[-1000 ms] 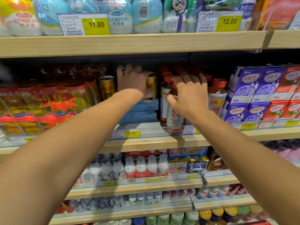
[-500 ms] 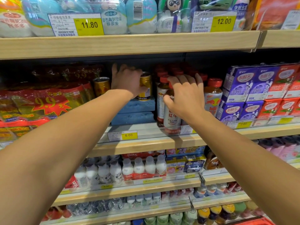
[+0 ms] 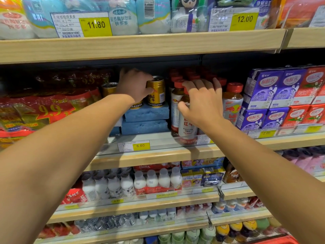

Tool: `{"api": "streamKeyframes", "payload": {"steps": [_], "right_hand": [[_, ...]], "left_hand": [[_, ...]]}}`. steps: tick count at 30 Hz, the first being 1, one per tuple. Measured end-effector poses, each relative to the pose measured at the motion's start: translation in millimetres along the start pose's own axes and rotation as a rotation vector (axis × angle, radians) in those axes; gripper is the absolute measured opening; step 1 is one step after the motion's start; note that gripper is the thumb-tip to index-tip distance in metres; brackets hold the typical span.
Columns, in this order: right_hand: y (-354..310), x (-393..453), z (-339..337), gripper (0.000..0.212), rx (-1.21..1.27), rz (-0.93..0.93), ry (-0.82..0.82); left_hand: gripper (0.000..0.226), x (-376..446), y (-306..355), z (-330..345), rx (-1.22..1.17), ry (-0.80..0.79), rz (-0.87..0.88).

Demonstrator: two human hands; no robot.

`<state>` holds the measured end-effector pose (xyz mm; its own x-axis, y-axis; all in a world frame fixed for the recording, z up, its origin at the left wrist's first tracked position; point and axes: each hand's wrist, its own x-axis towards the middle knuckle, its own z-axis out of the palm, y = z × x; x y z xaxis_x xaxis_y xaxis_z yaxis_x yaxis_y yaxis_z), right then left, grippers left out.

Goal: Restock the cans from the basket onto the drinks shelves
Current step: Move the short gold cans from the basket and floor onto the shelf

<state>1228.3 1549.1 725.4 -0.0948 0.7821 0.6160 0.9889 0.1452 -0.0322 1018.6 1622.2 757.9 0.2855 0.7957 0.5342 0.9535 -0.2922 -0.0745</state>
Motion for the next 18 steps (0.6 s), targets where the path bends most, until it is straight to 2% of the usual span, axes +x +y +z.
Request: {"api": "streamKeyframes", "payload": {"steps": [5, 14, 18], "right_hand": [[0, 0, 3, 0.039, 0.003, -0.005, 0.021], [1, 0, 5, 0.040, 0.013, -0.013, 0.048], [1, 0, 5, 0.038, 0.016, -0.005, 0.044]], "left_hand": [[0.040, 3, 9, 0, -0.011, 0.068, -0.001], [0.028, 2, 1, 3, -0.177, 0.107, 0.030], [0.023, -1, 0, 2, -0.176, 0.114, 0.034]]}}
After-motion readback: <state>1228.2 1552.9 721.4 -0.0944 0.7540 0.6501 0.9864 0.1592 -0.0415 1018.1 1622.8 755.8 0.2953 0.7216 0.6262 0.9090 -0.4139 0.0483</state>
